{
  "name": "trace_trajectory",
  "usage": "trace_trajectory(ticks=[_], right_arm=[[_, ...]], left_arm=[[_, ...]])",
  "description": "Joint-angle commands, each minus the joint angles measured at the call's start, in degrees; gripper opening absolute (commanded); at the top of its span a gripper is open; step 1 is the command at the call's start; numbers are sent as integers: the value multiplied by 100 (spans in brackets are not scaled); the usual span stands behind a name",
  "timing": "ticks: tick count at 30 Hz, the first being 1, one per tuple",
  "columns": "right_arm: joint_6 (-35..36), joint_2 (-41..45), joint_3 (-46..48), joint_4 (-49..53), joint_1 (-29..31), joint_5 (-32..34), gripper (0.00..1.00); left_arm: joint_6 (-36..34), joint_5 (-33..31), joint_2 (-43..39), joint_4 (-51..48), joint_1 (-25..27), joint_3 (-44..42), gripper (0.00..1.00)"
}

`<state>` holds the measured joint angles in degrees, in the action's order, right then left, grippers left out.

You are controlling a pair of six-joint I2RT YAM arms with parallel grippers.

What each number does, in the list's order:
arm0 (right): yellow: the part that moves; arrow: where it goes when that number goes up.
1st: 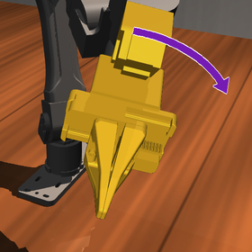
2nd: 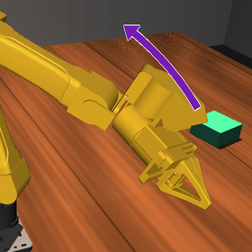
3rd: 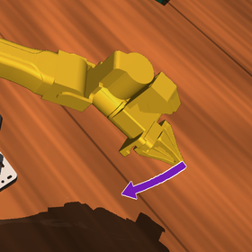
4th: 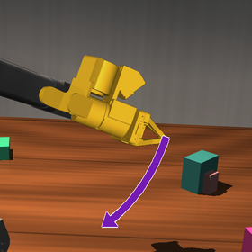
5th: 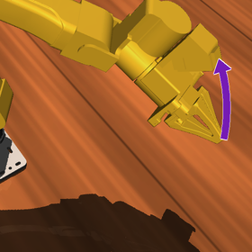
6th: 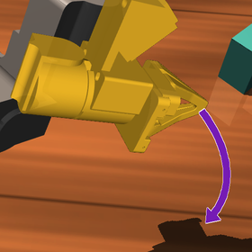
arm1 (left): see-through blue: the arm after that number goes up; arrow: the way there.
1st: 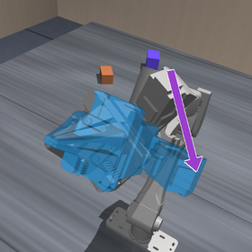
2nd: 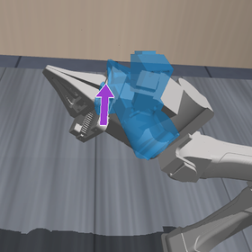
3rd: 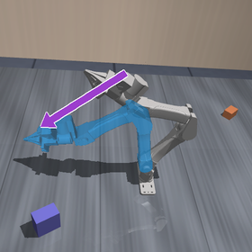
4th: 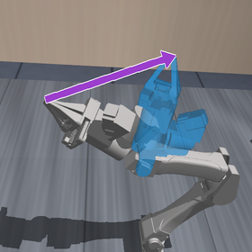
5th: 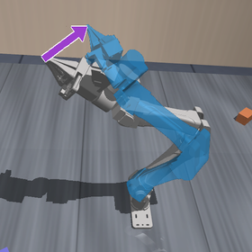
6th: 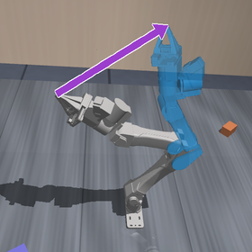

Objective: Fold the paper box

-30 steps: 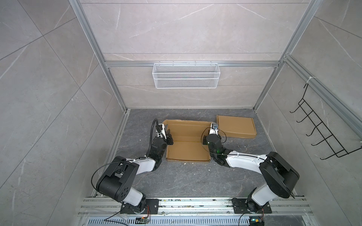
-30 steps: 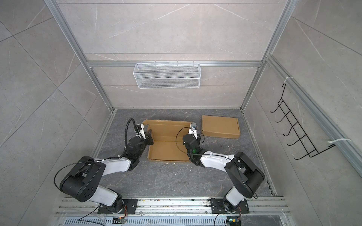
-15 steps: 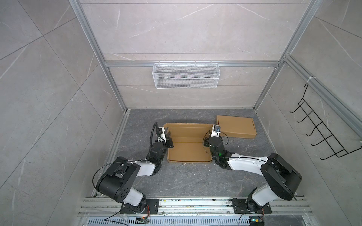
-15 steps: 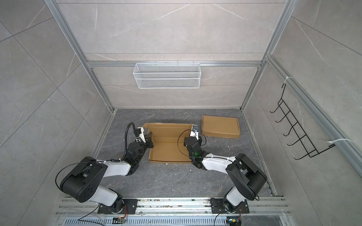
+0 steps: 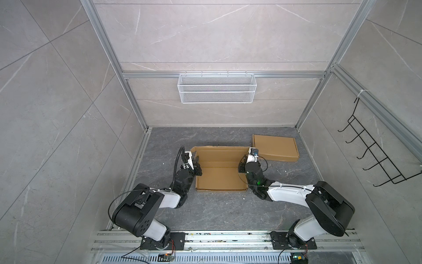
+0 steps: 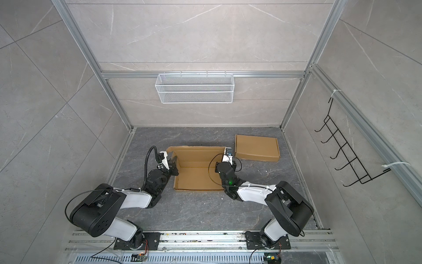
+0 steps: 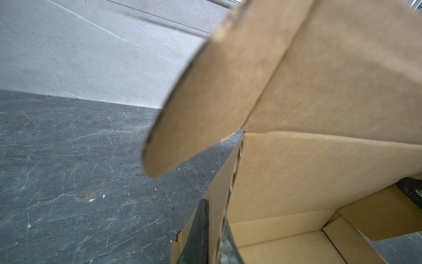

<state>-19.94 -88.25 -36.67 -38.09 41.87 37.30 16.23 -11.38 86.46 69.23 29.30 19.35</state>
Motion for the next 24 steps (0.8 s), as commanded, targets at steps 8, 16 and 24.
trace_trajectory(ticks=[8, 16, 24], right_arm=[[-329, -16, 191, 491, 244, -104, 0], [-426, -166, 164, 504, 610, 357, 0], [-502, -245, 199, 576, 746, 477, 0]], left_arm=[[41, -36, 110, -307, 452, -102, 0], [-271, -469, 312, -101, 795, -93, 0], [-401, -737, 527, 180, 985, -211, 0]])
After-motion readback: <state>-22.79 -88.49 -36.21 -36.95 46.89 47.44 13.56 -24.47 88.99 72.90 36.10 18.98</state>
